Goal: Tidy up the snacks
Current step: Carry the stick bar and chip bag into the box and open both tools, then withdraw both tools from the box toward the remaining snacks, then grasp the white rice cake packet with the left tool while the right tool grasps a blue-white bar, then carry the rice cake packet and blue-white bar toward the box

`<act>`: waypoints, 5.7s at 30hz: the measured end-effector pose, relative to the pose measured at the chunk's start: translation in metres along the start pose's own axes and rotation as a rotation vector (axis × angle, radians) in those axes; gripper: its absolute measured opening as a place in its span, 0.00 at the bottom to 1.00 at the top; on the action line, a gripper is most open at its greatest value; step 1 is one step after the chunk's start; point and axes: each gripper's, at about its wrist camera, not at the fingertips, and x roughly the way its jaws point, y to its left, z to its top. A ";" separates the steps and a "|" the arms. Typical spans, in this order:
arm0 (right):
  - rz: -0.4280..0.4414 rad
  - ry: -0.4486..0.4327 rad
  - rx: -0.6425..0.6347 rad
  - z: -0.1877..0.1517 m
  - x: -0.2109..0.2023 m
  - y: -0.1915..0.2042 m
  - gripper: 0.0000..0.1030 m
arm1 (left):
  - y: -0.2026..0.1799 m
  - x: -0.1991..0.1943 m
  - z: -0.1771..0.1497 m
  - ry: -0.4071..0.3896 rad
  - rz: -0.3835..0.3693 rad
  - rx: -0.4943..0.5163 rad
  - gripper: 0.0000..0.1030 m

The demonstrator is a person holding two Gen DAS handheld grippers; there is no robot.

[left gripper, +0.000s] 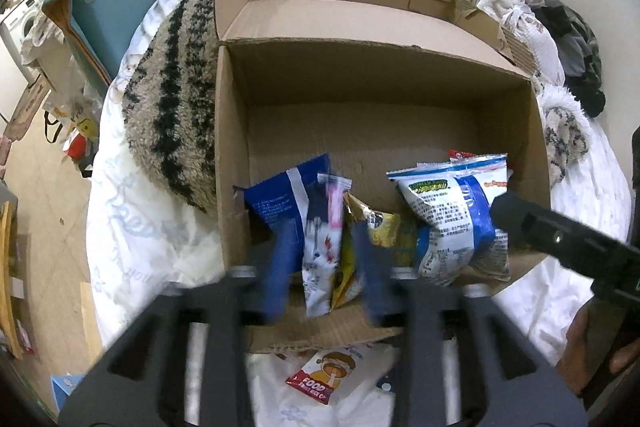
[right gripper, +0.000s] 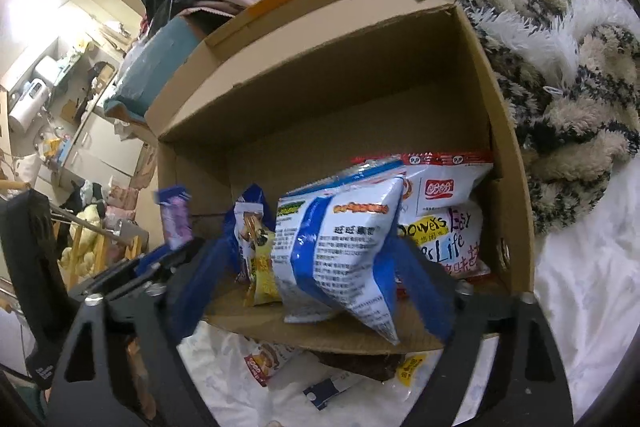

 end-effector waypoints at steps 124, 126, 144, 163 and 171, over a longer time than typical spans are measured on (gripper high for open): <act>-0.379 0.373 0.079 -0.136 0.074 0.007 0.52 | 0.047 -0.057 -0.105 0.117 0.050 -0.150 0.26; -0.389 0.363 0.062 -0.137 0.071 0.007 0.37 | 0.046 -0.057 -0.105 0.119 0.043 -0.150 0.26; -0.113 0.458 0.032 -0.170 -0.008 0.008 0.17 | 0.037 -0.048 -0.106 0.142 0.050 -0.123 0.26; -0.017 0.092 -0.110 -0.131 -0.088 0.035 0.17 | 0.036 -0.072 -0.104 0.002 0.025 -0.150 0.26; -0.007 0.018 -0.101 -0.110 -0.109 0.035 0.17 | 0.029 -0.097 -0.074 -0.072 0.020 -0.137 0.26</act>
